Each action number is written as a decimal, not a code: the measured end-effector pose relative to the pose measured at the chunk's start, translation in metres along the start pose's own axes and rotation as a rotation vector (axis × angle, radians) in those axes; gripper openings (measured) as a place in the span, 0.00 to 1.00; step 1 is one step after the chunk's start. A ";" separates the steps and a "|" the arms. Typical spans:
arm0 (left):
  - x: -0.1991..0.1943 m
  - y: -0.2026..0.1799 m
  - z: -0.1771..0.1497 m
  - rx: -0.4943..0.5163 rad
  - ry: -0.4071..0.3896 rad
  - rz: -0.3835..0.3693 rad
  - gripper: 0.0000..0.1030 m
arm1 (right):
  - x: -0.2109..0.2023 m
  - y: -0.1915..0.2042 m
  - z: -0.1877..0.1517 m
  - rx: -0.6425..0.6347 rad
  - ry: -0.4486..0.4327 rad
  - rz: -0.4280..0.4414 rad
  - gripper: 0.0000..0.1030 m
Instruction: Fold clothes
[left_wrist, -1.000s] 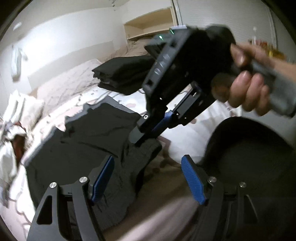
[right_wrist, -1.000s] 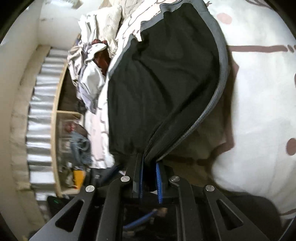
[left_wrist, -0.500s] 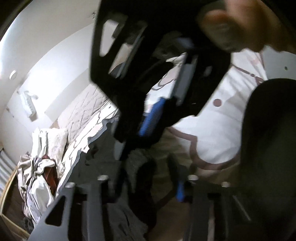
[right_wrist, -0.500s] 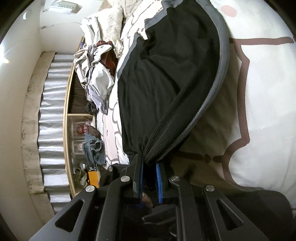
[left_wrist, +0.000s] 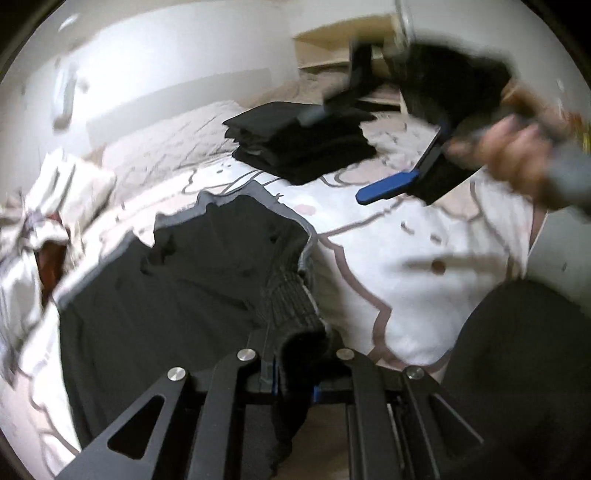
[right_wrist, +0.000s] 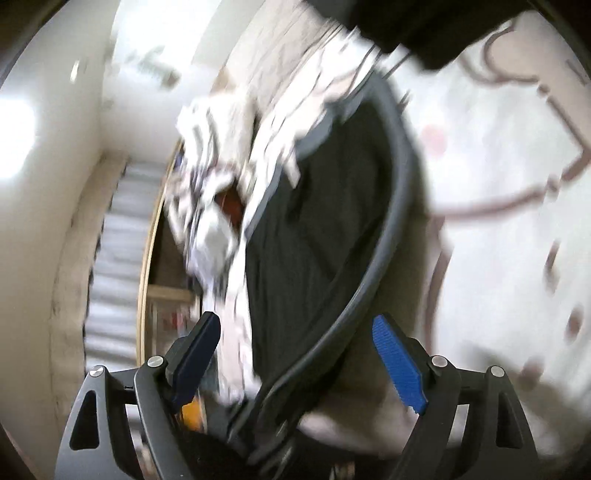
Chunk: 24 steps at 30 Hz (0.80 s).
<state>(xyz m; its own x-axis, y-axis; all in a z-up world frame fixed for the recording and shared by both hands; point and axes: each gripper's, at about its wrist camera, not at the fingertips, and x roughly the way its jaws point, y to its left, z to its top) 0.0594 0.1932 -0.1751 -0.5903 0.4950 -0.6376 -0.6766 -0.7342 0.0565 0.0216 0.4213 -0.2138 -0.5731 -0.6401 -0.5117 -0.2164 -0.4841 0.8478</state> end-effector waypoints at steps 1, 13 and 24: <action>-0.002 0.003 0.001 -0.027 -0.003 -0.017 0.11 | 0.004 -0.010 0.018 0.025 -0.029 -0.028 0.82; -0.009 0.022 0.002 -0.150 -0.013 -0.075 0.11 | 0.106 -0.039 0.166 -0.004 -0.149 -0.378 0.53; -0.010 0.034 0.000 -0.225 -0.009 -0.093 0.11 | 0.158 -0.030 0.197 -0.149 -0.098 -0.460 0.03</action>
<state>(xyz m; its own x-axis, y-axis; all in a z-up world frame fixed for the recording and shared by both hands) 0.0418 0.1632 -0.1666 -0.5345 0.5692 -0.6248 -0.6143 -0.7693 -0.1753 -0.2175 0.4521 -0.2923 -0.5182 -0.2843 -0.8066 -0.3529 -0.7880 0.5045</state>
